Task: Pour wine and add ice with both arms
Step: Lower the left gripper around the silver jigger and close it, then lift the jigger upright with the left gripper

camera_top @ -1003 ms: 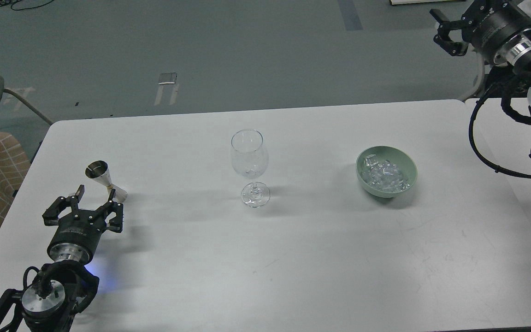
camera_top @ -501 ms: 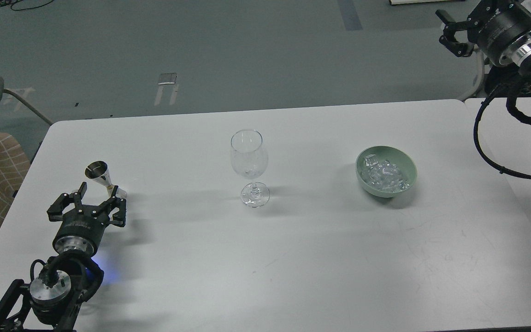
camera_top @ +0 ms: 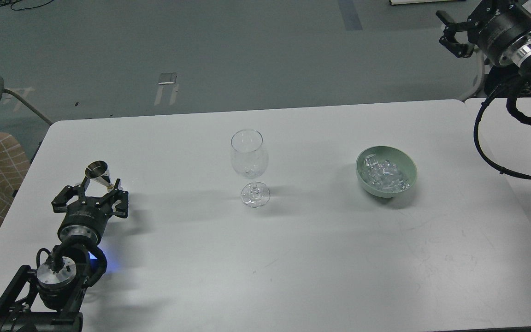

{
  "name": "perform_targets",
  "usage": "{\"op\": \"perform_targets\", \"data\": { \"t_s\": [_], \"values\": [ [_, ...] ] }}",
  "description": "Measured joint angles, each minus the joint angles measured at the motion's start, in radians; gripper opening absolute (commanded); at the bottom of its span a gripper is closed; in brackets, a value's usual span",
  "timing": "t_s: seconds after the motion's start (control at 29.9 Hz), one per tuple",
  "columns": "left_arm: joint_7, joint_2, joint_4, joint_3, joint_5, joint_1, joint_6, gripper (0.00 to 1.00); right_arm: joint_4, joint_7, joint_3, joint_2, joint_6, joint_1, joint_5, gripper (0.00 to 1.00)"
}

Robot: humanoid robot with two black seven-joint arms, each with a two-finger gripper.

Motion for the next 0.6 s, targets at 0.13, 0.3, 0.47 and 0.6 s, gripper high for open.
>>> {"op": "perform_targets", "data": {
  "t_s": [0.13, 0.3, 0.47, 0.6],
  "values": [
    [0.008, -0.008, 0.005, -0.003, 0.0, -0.005, -0.002, 0.59, 0.0, 0.0, 0.0, -0.005, 0.0, -0.003, 0.0, 1.0],
    [0.01, -0.015, 0.006, -0.006, -0.002, -0.012, -0.004, 0.56, 0.0, 0.0, 0.0, -0.008, 0.0, -0.009, 0.0, 1.0],
    [0.011, -0.016, 0.026, -0.01, -0.002, -0.03, -0.004, 0.55, 0.001, 0.0, 0.001, -0.009, 0.0, -0.011, 0.0, 1.0],
    [0.013, -0.016, 0.057, -0.012, -0.002, -0.05, -0.006, 0.52, 0.003, 0.0, -0.002, -0.011, 0.001, -0.012, 0.0, 1.0]
  ]
}}
